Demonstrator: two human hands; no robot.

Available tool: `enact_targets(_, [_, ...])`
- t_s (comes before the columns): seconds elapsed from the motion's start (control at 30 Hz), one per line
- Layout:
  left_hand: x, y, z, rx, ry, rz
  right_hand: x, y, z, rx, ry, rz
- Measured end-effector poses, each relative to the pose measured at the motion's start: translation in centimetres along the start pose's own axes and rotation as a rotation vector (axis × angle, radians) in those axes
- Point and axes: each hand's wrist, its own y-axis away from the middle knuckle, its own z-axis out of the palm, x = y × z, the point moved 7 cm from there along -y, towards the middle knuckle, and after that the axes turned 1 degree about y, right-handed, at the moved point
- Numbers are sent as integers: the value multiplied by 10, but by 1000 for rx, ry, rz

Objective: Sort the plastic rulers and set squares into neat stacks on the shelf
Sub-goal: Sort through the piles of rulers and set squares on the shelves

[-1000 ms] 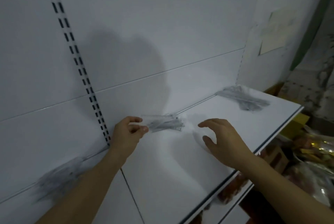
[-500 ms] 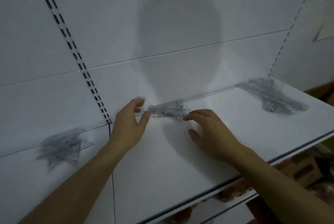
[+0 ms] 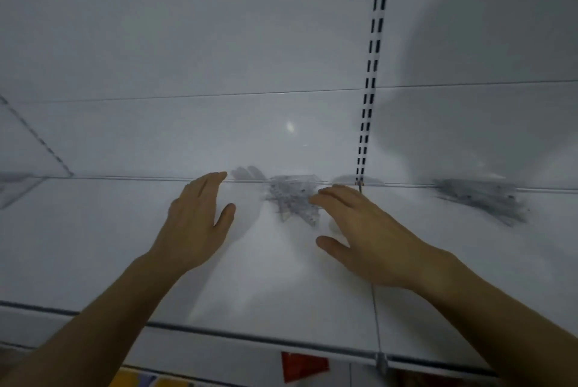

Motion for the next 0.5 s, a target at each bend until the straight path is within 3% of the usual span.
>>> enact_targets(0.33, [-173,55,-91,-31,-61,-88,-174,-89,58,-51,0,-77])
enact_targets(0.5, [-285,103,-141,61,-70,-211,-274,-139,104,-125,-2,-175])
